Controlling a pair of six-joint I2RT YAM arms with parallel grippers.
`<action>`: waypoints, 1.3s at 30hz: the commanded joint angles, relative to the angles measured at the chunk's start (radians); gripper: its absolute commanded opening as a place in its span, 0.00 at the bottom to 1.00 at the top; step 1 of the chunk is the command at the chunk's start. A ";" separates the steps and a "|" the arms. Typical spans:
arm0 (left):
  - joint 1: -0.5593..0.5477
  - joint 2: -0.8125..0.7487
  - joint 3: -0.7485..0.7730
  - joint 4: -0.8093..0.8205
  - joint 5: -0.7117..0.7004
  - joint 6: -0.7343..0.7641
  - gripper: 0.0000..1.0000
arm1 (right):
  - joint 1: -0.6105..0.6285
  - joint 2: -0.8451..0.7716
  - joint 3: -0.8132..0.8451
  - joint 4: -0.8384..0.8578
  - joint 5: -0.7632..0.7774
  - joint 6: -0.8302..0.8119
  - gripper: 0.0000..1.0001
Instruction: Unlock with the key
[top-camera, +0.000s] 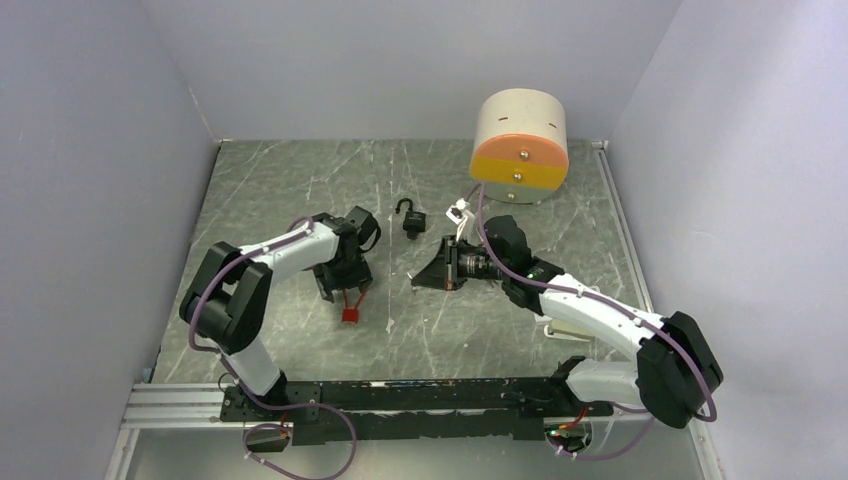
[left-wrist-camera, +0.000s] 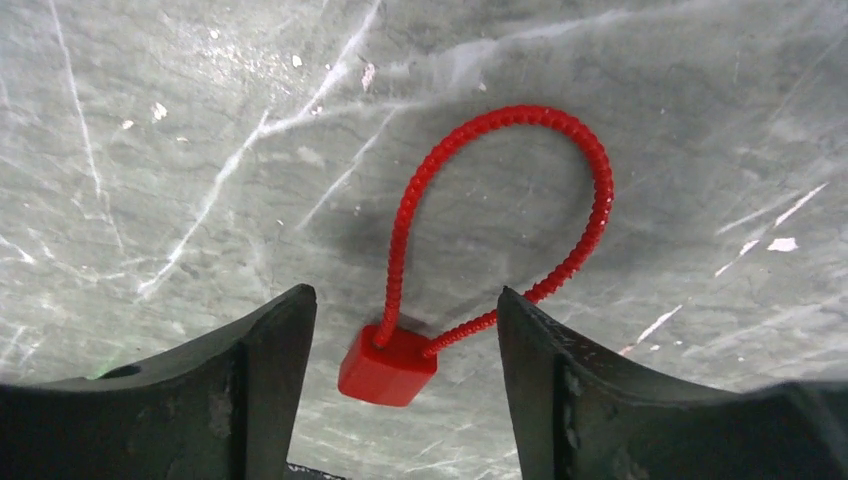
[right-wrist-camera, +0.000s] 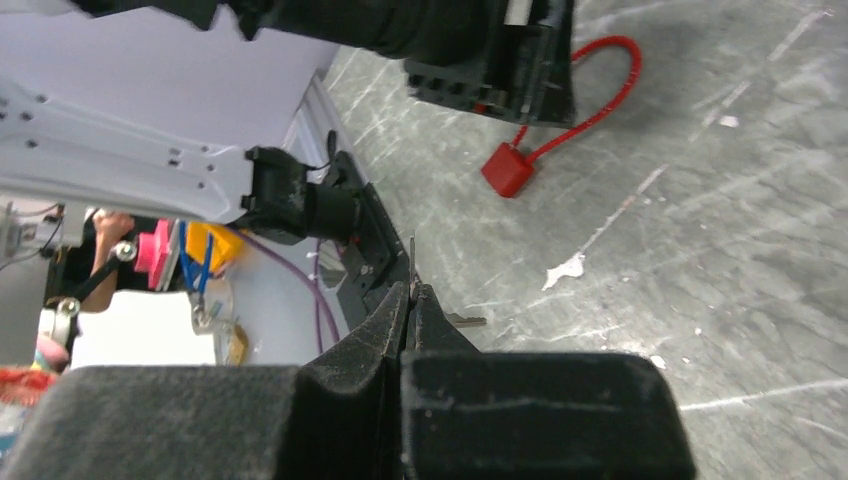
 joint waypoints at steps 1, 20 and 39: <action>-0.001 -0.066 -0.012 -0.008 0.058 0.018 0.74 | -0.002 -0.035 -0.060 0.078 0.108 0.043 0.00; -0.043 -0.130 -0.154 0.130 0.170 0.272 0.60 | 0.063 0.067 -0.162 0.240 0.139 0.144 0.00; -0.097 -0.109 0.046 -0.084 0.208 0.165 0.03 | 0.081 -0.029 -0.327 0.559 -0.025 0.042 0.00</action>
